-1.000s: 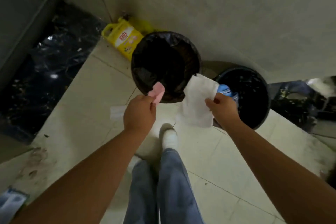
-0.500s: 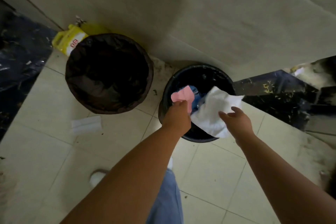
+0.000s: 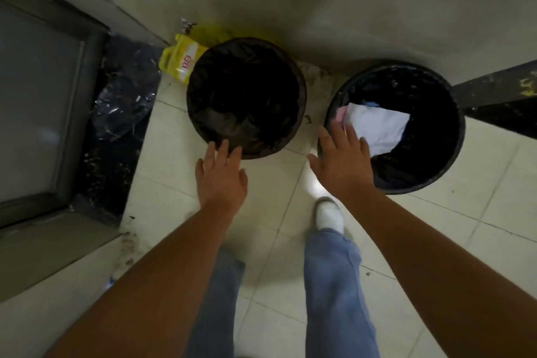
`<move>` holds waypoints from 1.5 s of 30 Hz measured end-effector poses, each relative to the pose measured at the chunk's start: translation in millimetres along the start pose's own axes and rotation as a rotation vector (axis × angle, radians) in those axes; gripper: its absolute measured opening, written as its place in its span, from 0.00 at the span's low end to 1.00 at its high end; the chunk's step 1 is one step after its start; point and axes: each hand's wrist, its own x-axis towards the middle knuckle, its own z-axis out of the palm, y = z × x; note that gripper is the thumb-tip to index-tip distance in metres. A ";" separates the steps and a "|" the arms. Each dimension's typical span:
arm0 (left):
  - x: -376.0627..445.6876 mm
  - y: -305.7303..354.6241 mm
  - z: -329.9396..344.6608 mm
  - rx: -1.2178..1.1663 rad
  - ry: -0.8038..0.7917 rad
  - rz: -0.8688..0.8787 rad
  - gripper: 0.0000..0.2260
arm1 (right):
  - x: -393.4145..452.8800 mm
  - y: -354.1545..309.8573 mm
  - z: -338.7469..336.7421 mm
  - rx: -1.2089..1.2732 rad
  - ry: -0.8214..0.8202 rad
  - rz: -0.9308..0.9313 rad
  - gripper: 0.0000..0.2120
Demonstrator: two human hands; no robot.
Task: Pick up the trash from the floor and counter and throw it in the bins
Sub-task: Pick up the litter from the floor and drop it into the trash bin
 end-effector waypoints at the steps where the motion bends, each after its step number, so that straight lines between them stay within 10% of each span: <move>1: 5.0 -22.9 -3.2 0.008 0.005 -0.050 0.23 | 5.3 -21.2 2.4 -0.023 0.003 -0.041 0.29; 18: 127.9 -399.7 10.7 -0.070 -0.010 -0.056 0.26 | 80.3 -347.3 188.0 -0.268 -0.199 0.032 0.27; 34: 275.2 -430.2 191.7 -0.094 -0.157 0.077 0.24 | 223.8 -301.9 396.2 -0.648 -0.598 0.129 0.17; 45: 333.8 -443.3 168.7 -0.105 0.001 0.065 0.25 | 277.1 -346.5 370.2 -0.155 -0.194 0.091 0.16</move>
